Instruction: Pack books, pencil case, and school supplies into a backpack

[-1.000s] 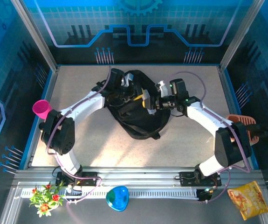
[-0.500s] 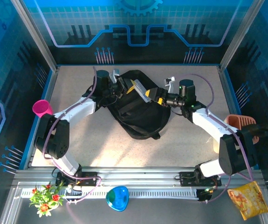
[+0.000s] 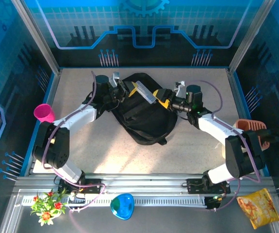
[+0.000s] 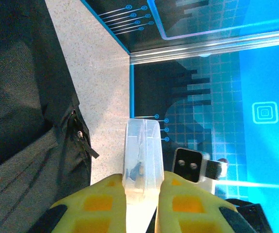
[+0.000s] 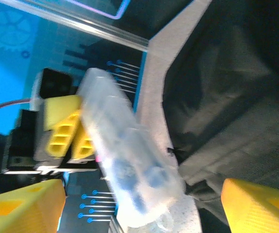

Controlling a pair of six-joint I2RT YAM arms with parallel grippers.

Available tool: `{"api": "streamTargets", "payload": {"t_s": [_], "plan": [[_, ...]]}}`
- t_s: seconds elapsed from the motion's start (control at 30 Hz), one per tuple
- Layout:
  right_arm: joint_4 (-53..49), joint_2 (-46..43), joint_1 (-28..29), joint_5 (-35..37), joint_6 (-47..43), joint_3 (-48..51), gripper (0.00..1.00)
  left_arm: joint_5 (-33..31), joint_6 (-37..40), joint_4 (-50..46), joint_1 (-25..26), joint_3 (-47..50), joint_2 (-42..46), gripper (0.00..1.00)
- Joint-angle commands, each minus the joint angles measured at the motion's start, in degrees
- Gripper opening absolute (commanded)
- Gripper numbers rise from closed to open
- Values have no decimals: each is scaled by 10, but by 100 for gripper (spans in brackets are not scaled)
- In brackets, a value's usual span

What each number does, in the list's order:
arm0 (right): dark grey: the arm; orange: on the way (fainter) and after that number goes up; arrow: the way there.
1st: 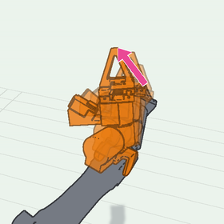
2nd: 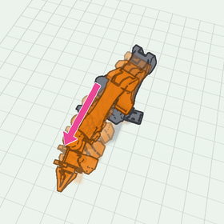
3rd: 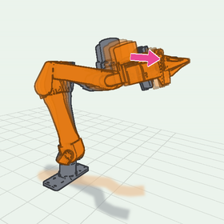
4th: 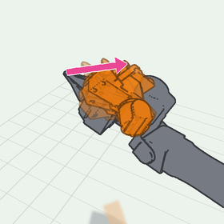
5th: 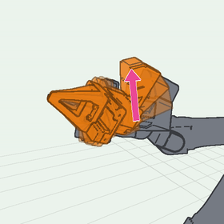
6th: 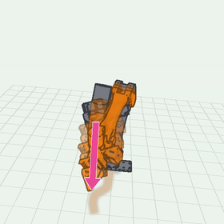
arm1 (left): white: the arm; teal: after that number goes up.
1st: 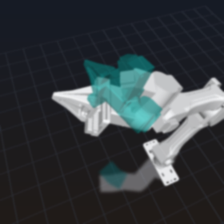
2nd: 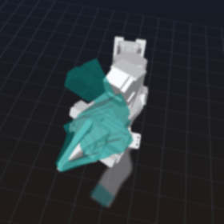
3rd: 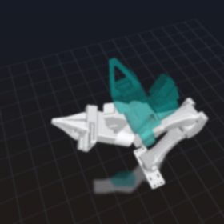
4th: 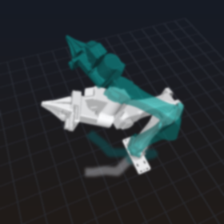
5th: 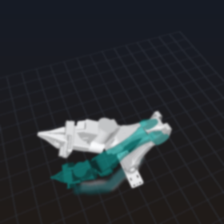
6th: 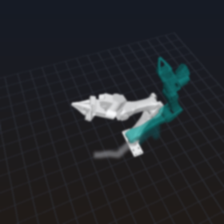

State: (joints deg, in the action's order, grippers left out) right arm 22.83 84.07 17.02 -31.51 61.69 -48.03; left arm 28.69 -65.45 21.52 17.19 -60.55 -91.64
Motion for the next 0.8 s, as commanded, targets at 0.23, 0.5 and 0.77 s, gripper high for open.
{"api": "streamTargets", "payload": {"t_s": [0.23,0.5,0.77], "plan": [[95,37,13,-48,67,-17,81,19,-26,61,-6,7,12,10],[171,68,26,-62,116,-43,63,27,-42,75,-6,7,6,12],[222,83,28,-66,147,-49,38,25,-35,62,-7,17,6,19]]}}
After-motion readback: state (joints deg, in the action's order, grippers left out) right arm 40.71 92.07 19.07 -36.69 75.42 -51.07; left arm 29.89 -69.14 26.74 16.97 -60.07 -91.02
